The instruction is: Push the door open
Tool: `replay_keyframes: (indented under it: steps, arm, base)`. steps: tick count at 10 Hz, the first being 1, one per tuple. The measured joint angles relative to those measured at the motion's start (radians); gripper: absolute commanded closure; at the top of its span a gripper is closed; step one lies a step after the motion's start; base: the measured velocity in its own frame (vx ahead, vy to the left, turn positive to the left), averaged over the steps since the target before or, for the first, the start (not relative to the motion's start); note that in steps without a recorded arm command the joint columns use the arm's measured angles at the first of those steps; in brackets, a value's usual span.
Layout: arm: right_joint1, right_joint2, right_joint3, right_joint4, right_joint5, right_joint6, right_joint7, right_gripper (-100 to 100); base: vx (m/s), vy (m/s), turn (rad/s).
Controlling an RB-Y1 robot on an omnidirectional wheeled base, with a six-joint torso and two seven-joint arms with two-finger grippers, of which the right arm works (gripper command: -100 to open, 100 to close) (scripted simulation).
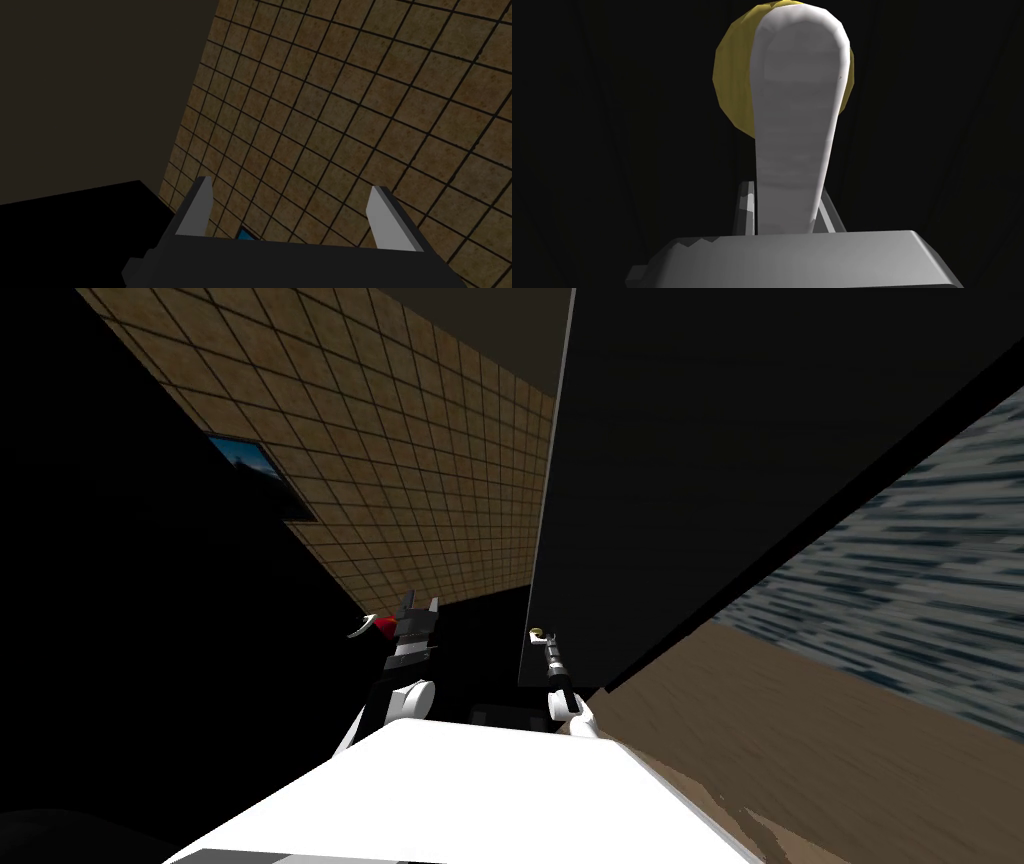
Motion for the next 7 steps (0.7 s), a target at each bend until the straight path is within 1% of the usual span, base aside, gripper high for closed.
replay_keyframes:
  steps: [3,4,6,7]
  arm:
    - [-0.001,0.007,-0.034,0.004,-0.016,-0.001,0.009,100]
    - [-0.002,0.007,-0.043,0.004,-0.020,-0.002,0.009,100]
    - [-0.001,0.000,-0.053,0.002,-0.026,0.000,0.012,100]
    - [0.007,-0.005,-0.056,0.000,-0.028,0.003,0.013,100]
  base:
    - [0.160,0.108,-0.054]
    - [0.066,0.036,-0.045]
    - [0.148,0.034,-0.040]
    - [0.191,0.062,-0.031]
